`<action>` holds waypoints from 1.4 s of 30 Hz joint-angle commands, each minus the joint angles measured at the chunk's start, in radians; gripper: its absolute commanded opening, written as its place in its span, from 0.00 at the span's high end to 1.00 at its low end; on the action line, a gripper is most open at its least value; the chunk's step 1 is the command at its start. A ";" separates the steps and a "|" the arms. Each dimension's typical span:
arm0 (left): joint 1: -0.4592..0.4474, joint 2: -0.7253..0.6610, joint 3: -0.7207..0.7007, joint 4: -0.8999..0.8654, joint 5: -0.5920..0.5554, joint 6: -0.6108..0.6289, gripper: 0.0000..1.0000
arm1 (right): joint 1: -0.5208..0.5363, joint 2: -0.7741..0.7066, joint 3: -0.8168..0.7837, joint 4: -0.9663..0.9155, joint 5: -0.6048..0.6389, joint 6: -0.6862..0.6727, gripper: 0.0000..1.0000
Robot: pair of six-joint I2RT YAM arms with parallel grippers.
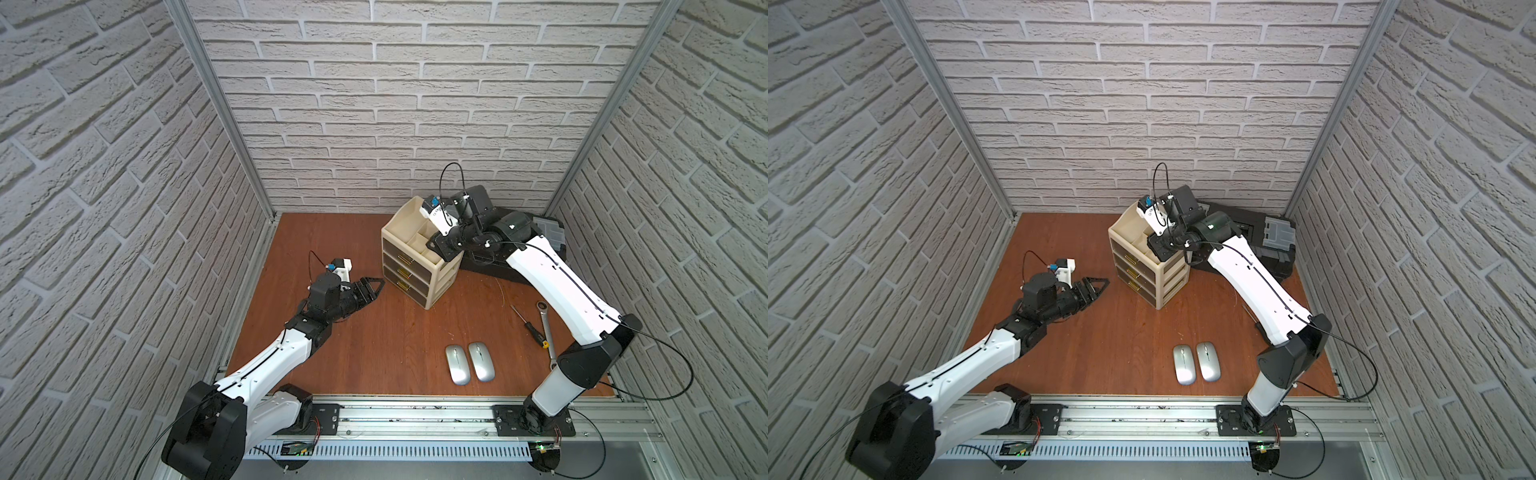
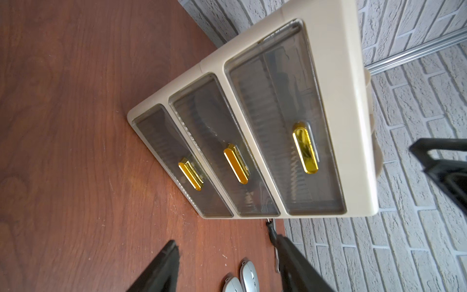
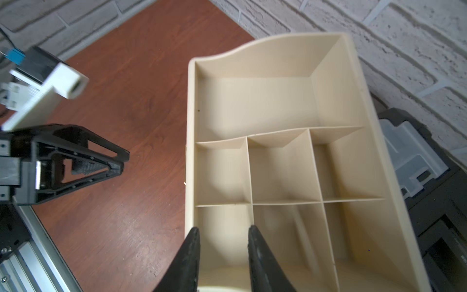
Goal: Take the mice out of the drawer
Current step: Open the drawer in the storage box.
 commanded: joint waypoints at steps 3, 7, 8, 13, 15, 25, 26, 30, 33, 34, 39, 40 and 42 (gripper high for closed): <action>0.006 0.001 -0.025 0.074 -0.006 0.003 0.35 | 0.008 0.045 0.007 -0.018 0.108 -0.013 0.68; 0.002 0.033 -0.036 0.107 -0.011 0.002 0.36 | 0.008 0.075 0.028 -0.033 0.125 -0.014 0.68; 0.000 0.044 -0.039 0.120 -0.011 0.000 0.36 | 0.008 0.083 0.035 -0.037 0.126 -0.016 0.69; -0.007 0.136 -0.042 0.234 -0.017 -0.014 0.36 | 0.008 0.130 0.076 -0.081 0.120 -0.032 0.77; -0.007 0.190 -0.039 0.310 -0.014 -0.030 0.39 | 0.008 0.149 0.100 -0.102 0.117 -0.034 0.82; -0.050 0.432 0.030 0.600 0.003 -0.085 0.50 | 0.006 0.149 0.091 -0.115 0.097 -0.031 0.95; -0.050 0.447 0.030 0.629 -0.004 -0.095 0.51 | 0.007 0.145 0.084 -0.112 0.098 -0.031 0.96; -0.062 0.478 0.041 0.676 -0.014 -0.115 0.54 | 0.007 0.135 0.063 -0.102 0.101 -0.027 0.97; -0.073 0.482 0.055 0.668 -0.016 -0.129 0.54 | 0.006 0.132 0.054 -0.100 0.101 -0.025 0.97; -0.074 0.485 0.057 0.669 -0.017 -0.139 0.54 | 0.006 0.131 0.052 -0.098 0.099 -0.024 0.97; -0.082 0.516 0.063 0.715 -0.024 -0.207 0.56 | 0.006 0.135 0.053 -0.094 0.098 -0.021 0.97; -0.085 0.521 0.065 0.715 -0.026 -0.213 0.56 | 0.006 0.135 0.054 -0.095 0.101 -0.022 0.97; -0.089 0.524 0.065 0.709 -0.033 -0.222 0.56 | 0.006 0.131 0.055 -0.092 0.104 -0.023 0.97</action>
